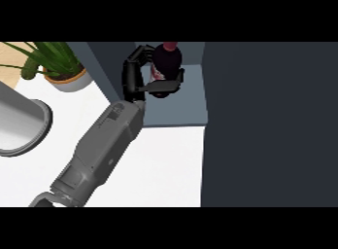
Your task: Pick up the wine, place it into the cabinet and close the cabinet
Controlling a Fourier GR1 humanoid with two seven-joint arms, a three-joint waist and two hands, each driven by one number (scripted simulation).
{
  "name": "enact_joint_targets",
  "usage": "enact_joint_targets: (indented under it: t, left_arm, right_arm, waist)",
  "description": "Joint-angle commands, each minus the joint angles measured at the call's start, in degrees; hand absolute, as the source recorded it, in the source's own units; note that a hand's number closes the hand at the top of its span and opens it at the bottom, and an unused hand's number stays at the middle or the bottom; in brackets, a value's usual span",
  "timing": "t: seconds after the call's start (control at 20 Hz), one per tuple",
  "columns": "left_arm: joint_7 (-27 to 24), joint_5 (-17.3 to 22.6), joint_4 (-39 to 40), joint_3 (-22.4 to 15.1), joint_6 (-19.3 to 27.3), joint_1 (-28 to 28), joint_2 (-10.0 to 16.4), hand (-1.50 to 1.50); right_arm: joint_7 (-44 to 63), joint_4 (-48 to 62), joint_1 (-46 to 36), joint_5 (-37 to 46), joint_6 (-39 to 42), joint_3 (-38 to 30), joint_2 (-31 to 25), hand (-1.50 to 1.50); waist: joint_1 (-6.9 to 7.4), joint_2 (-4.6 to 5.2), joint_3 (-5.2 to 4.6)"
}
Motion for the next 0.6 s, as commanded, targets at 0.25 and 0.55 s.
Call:
enact_joint_targets:
  t: [0.25, 0.55]
  left_arm:
    - [-5.28, 1.42, 11.35, 5.50, -1.73, -6.50, -0.25, 1.50]
    - [-4.66, 7.31, 14.43, 10.35, -3.42, -9.55, -0.34, 1.50]
  right_arm:
    - [3.82, -8.17, 1.57, -6.77, 0.16, -3.16, -2.19, -1.50]
    - [-0.59, -3.52, 1.78, -1.97, 1.06, 1.41, 0.62, -1.50]
  waist:
    - [-0.77, 0.23, 0.00]
    - [-1.01, 0.48, -0.01]
